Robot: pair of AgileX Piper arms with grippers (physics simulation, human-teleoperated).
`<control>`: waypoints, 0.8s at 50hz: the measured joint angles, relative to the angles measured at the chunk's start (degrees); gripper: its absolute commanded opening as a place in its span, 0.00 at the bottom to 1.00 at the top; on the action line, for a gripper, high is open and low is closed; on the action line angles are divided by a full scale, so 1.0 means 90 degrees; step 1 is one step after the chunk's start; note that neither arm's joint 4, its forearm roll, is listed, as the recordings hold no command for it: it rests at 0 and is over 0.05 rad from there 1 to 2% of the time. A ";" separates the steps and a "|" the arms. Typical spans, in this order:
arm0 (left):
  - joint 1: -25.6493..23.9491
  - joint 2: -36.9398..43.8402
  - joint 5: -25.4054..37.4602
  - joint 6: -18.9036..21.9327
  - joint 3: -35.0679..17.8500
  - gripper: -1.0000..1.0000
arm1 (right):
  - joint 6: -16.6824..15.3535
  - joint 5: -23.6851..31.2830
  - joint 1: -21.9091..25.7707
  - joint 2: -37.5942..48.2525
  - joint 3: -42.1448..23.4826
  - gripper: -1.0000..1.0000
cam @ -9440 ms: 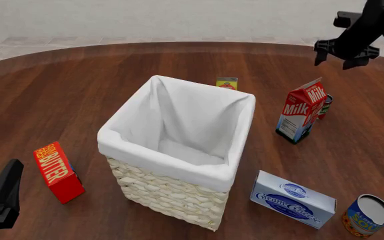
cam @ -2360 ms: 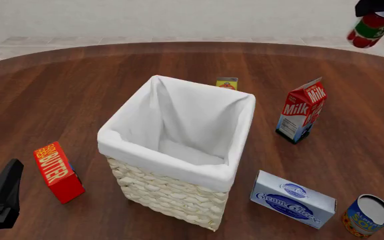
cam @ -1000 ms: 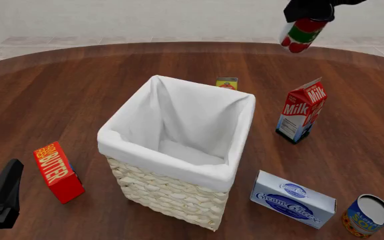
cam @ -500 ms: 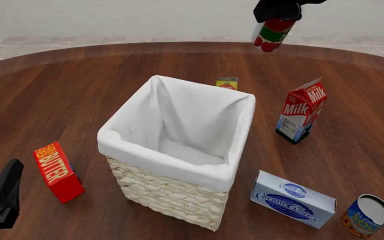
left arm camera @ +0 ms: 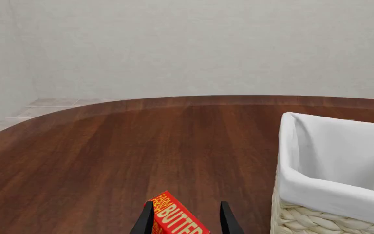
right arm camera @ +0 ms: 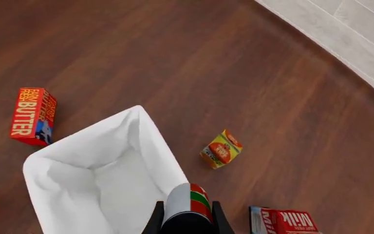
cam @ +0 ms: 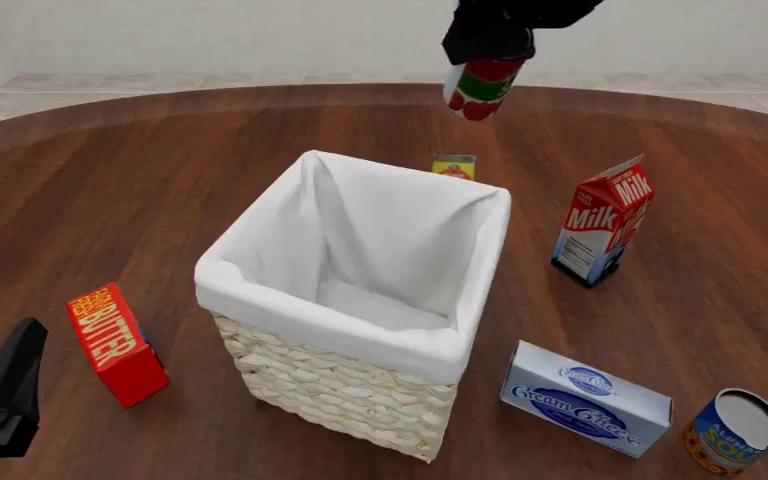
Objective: Pick up the tomato sauce, and put it in the basket.
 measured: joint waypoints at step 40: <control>0.0000 0.0000 0.0000 0.0000 0.0000 1.00 | 0.0351 -0.0539 0.1149 0.0116 0.0609 0.00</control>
